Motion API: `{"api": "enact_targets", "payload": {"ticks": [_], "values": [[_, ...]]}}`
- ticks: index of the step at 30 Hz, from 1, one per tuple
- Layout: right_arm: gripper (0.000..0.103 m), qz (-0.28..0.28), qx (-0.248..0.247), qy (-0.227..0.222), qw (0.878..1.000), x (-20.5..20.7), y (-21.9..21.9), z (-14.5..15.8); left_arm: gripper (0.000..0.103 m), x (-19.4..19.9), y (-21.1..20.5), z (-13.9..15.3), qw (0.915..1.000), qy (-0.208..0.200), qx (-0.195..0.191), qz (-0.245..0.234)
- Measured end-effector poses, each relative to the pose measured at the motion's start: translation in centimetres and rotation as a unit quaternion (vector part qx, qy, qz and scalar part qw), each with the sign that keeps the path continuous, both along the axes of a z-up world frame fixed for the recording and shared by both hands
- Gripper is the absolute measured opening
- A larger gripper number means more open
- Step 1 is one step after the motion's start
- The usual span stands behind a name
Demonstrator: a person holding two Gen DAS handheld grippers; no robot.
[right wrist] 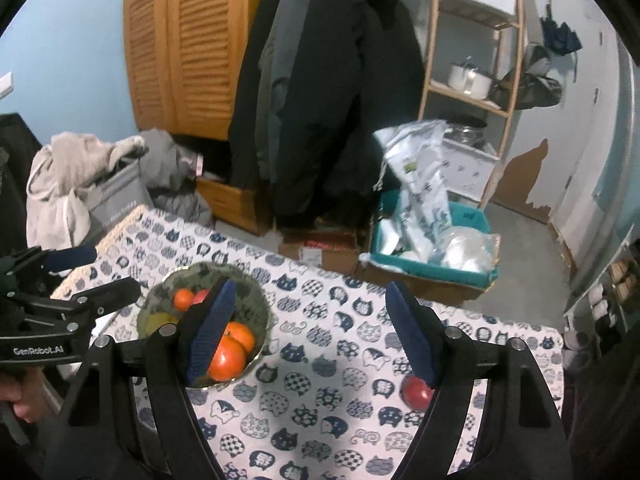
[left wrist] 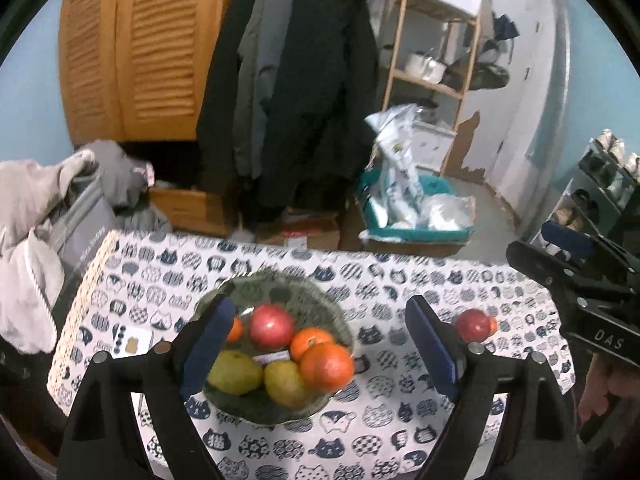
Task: Organize fruits
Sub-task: 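Lift both open grippers out of the bowl toward the remaining red apple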
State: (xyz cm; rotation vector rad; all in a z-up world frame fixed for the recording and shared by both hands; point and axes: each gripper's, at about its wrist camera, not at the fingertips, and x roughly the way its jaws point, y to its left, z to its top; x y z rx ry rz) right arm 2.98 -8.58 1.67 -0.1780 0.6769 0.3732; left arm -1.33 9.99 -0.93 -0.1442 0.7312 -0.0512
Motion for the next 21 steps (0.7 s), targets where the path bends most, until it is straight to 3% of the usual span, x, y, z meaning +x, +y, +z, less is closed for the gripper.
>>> {"api": "enact_targets", "payload": {"ticks": [7, 21], "values": [[0.078, -0.024, 0.012, -0.023, 0.999, -1.1, -3.2, 2.4, 0.094, -0.8, -2.8, 2.5, 0.9984, -0.045, 0.026, -0.022], [0.078, -0.064, 0.000, -0.049, 0.997, -2.5, -8.5, 3.8, 0.100, -0.6, -7.4, 3.9, 0.9953, -0.065, 0.043, -0.057]]}}
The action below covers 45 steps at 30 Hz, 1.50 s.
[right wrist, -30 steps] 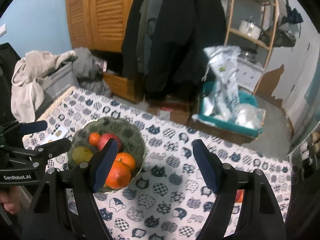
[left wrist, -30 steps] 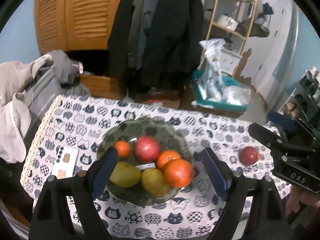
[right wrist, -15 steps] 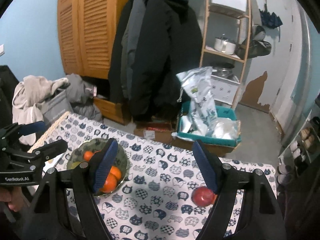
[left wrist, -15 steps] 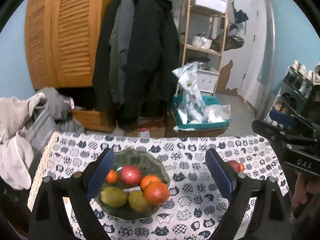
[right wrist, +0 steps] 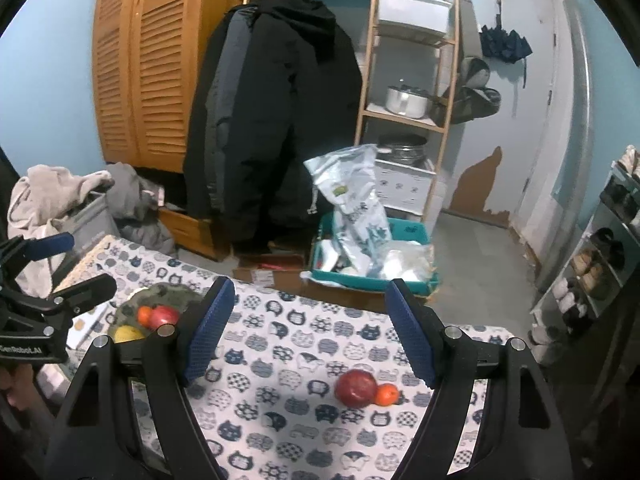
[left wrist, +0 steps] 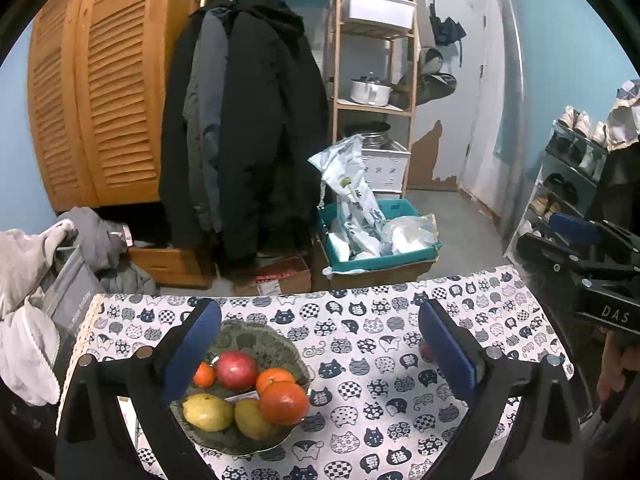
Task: Organize fruits
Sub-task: 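Lift both open grippers out of the bowl toward the remaining red apple, then move both open grippers down toward the red apple and small orange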
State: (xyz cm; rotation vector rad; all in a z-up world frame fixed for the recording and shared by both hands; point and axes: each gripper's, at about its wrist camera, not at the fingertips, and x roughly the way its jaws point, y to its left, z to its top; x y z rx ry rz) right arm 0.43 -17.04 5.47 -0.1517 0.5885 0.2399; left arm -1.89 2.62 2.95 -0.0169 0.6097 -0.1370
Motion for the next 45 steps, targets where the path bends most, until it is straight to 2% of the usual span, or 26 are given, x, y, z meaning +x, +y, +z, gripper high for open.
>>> {"api": "enact_targets", "payload": {"ticks": [17, 23, 30, 45], "values": [[0.078, -0.075, 0.004, 0.018, 0.997, -0.3, -8.5, -1.6, 0.100, 2.0, -7.5, -1.9, 0.9977, 0.032, 0.021, -0.056], [0.078, -0.104, 0.010, 0.036, 0.994, 0.0, -11.6, -3.2, 0.100, 3.5, -10.7, -4.2, 0.9943, 0.063, 0.038, -0.077], [0.078, -0.129, 0.016, 0.059, 0.990, 0.4, -14.3, -5.2, 0.100, 5.1, -13.1, -6.8, 0.9899, 0.097, 0.037, -0.097], [0.078, -0.155, 0.008, 0.148, 0.977, 3.3, -17.4, -12.3, 0.100, 8.0, -17.2, -13.8, 0.9753, 0.172, 0.070, -0.120]]}}
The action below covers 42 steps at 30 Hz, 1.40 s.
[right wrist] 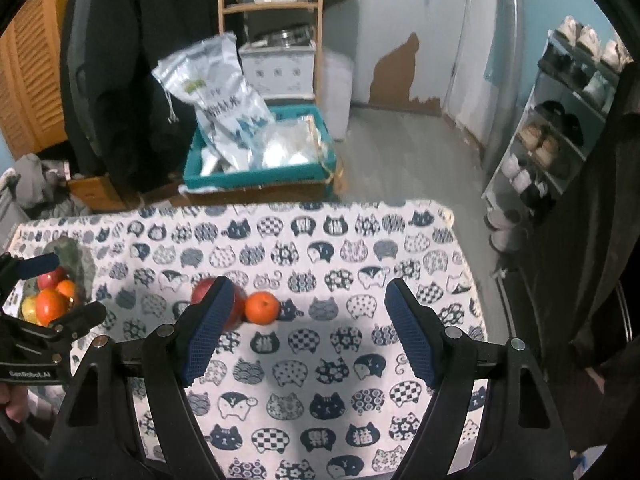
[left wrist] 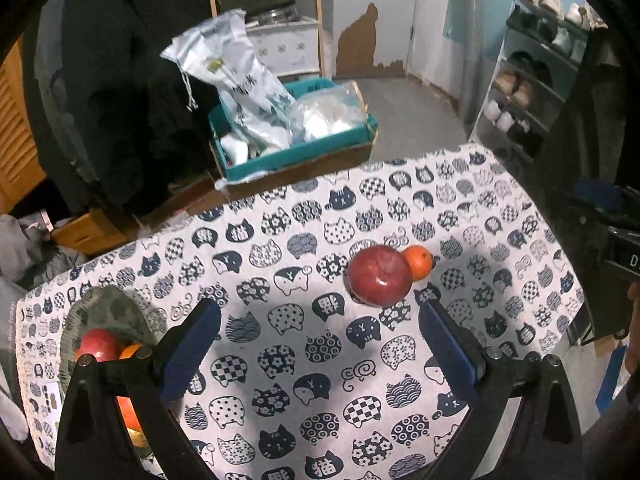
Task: Organize fruits
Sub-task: 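Move both open grippers down toward the red apple and small orange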
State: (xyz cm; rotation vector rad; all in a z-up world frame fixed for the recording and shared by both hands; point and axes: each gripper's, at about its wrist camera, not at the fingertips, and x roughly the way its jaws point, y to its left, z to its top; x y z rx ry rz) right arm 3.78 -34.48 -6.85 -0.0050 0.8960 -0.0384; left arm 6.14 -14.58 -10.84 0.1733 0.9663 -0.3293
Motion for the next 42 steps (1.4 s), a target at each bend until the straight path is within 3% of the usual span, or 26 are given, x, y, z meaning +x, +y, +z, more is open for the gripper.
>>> {"api": "enact_targets", "payload": {"ticks": [14, 21, 30, 42], "values": [[0.078, 0.000, -0.005, 0.110, 0.994, 3.6, -0.2, -8.7, 0.100, 2.9, -2.4, -7.0, 0.9971, 0.076, -0.001, 0.005], [0.078, -0.011, 0.020, 0.156, 0.988, 5.0, -0.6, -12.7, 0.100, 4.1, -3.4, -10.1, 0.9948, 0.101, 0.012, -0.003], [0.078, -0.025, 0.028, 0.173, 0.984, 5.9, -1.5, -14.2, 0.100, 5.6, -4.1, -12.3, 0.9907, 0.135, -0.011, 0.011], [0.078, -0.036, 0.035, 0.174, 0.983, 6.5, -2.7, -14.3, 0.100, 7.0, -7.0, -13.1, 0.9902, 0.138, -0.009, -0.022]]}}
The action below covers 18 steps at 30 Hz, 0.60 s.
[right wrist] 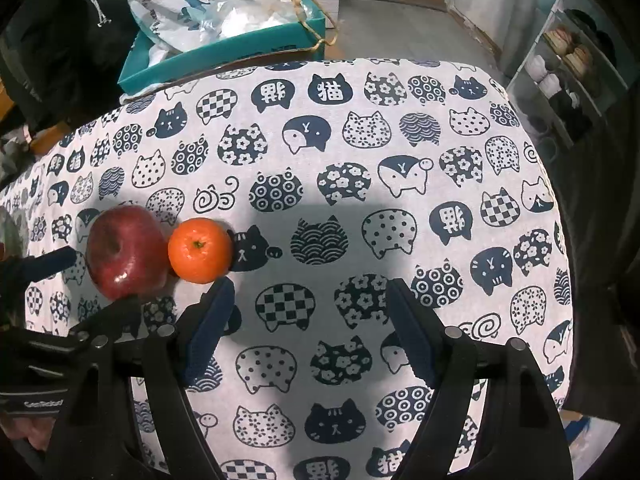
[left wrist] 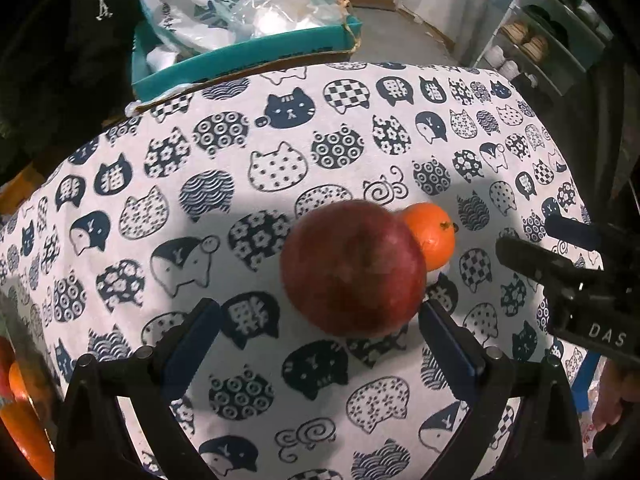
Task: Organize fruits
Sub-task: 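Move both open grippers down toward the red apple and small orange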
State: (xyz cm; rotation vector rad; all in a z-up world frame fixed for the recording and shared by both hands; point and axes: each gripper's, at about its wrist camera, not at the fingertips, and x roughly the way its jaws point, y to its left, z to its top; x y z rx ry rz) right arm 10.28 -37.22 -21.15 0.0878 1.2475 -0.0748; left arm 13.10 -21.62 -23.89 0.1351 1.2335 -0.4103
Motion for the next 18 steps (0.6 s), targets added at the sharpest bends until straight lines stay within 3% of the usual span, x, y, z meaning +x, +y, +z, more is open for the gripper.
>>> {"api": "enact_targets", "payload": {"ticks": [5, 11, 18], "values": [[0.078, -0.008, 0.004, -0.002, 1.000, 0.2, -0.6, 0.0, 0.100, 0.7, -1.0, -0.5, 0.9999, 0.008, -0.004, -0.009], [0.078, -0.012, 0.009, -0.001, 1.000, 0.1, -0.9, -0.1, 0.078, 1.4, -1.3, -1.5, 0.9990, 0.030, -0.027, -0.021], [0.078, -0.006, 0.013, 0.001, 1.000, 0.4, -0.5, -0.4, 0.076, 0.8, -1.1, -1.3, 0.9990, 0.018, -0.028, -0.030]]}}
